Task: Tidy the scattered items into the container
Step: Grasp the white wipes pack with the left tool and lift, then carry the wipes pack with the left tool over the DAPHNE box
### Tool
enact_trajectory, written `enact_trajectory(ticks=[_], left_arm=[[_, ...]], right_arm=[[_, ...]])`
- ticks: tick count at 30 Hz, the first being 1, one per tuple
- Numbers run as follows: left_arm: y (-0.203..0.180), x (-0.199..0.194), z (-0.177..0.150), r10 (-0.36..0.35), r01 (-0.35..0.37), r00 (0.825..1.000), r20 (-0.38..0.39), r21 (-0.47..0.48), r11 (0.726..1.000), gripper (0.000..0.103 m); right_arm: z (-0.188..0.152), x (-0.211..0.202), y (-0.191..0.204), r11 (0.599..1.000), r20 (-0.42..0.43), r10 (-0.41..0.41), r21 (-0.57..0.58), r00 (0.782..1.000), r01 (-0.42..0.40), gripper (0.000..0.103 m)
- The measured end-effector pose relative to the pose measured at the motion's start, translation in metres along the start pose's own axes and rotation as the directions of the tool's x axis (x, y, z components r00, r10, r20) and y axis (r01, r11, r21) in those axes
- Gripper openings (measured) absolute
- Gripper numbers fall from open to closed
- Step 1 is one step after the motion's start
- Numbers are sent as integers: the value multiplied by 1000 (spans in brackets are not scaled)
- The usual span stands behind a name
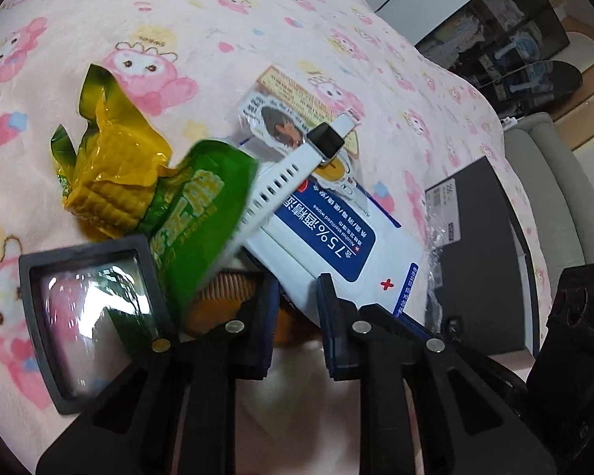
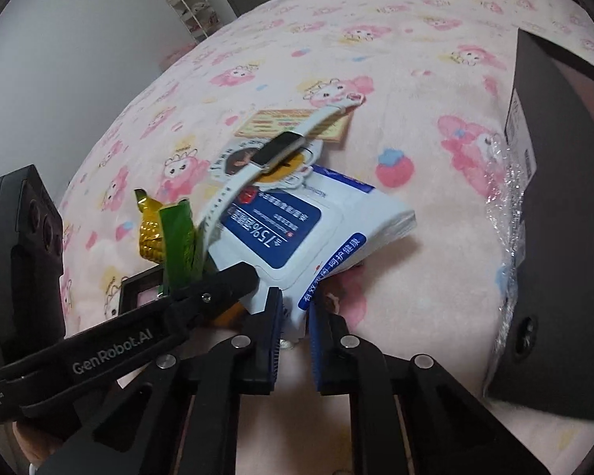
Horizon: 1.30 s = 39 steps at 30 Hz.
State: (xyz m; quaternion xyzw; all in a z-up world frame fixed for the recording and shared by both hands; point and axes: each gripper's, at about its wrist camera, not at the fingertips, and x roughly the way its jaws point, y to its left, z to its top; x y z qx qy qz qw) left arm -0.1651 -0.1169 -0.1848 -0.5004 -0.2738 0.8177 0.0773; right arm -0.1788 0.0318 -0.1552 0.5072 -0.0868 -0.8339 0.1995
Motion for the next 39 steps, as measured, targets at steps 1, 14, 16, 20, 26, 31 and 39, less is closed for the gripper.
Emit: enact_trajectory(ticks=[1, 14, 16, 20, 26, 31, 39], left_arm=[[-5, -3, -3, 1, -1, 1000, -5, 15, 1000, 18], [-48, -24, -85, -41, 60, 988, -149, 122, 991, 21], [-57, -26, -102, -50, 75, 983, -179, 140, 987, 21], [-78, -18, -126, -35, 81, 972, -231, 195, 978, 23], [-87, -25, -125, 44, 9, 978, -202, 257, 966, 27], [-75, -31, -106, 134, -98, 983, -126, 258, 961, 33], [-72, -1, -85, 193, -160, 976, -104, 262, 952, 40]], right_arm=[[-1, -4, 0, 1000, 3, 1, 1, 1000, -1, 9], [-79, -79, -36, 997, -23, 24, 73, 999, -22, 9], [-96, -92, -42, 997, -22, 24, 76, 999, -22, 9], [-123, -111, -58, 997, -22, -3, 83, 1000, 5, 9], [-131, -128, -87, 990, -17, -30, 135, 999, 32, 8], [-134, -133, -105, 985, -10, -45, 167, 999, 46, 9], [-136, -119, -126, 971, -24, -4, 240, 1000, 9, 25]])
